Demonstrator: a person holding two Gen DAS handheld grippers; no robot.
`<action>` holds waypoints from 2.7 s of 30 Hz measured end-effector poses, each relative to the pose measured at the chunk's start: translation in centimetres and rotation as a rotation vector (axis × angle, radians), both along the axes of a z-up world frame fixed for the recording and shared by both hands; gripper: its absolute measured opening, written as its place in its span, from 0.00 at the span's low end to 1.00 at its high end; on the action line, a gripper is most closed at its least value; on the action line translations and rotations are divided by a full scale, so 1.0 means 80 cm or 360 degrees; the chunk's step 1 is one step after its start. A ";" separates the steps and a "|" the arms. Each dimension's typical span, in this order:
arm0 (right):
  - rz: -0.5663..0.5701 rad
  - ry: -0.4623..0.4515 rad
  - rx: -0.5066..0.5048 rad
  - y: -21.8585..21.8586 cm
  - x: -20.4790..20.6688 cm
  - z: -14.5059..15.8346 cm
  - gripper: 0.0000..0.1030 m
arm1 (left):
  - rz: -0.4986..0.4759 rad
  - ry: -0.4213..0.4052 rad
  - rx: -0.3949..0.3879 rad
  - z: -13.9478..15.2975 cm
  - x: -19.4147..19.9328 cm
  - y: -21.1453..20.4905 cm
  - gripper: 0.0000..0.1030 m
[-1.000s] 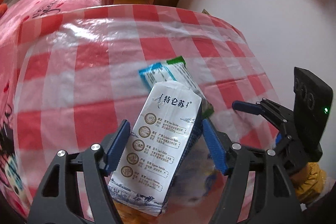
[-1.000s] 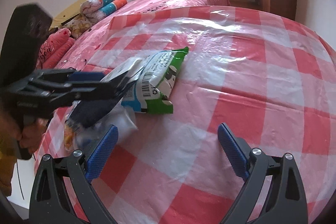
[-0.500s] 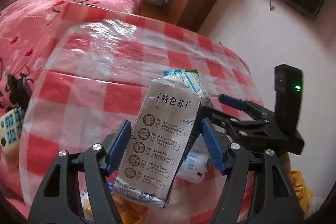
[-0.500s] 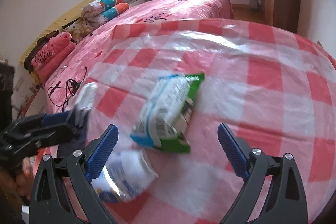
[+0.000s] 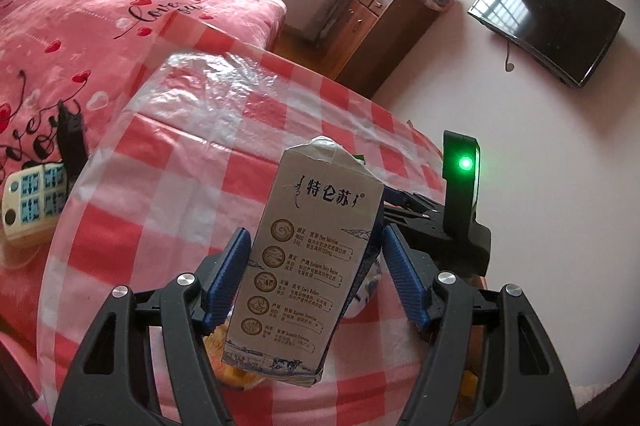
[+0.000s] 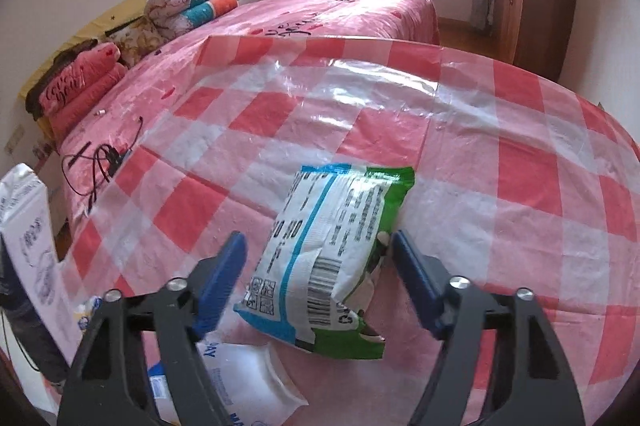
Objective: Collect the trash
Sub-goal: 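Grasp the white paper packet with the left gripper, then hold the paper packet in the left gripper while the right grasps the green-and-white wipes pack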
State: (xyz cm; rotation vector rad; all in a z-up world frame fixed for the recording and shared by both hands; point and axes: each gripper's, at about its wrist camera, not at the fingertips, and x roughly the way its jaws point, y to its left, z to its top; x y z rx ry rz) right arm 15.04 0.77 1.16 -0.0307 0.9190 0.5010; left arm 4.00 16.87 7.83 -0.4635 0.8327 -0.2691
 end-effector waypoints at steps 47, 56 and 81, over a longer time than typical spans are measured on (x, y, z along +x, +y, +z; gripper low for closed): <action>0.0174 -0.0072 0.0071 0.012 -0.222 0.020 0.44 | 0.0027 0.0064 0.0310 -0.033 -0.075 -0.004 0.76; 0.0028 -0.0060 0.0125 -0.037 -0.229 0.022 0.44 | 0.0038 0.0212 0.0581 -0.046 -0.014 -0.047 0.79; 0.0038 -0.0150 0.0192 -0.039 -0.255 0.065 0.44 | 0.0181 0.0008 0.0426 0.002 -0.074 -0.005 0.56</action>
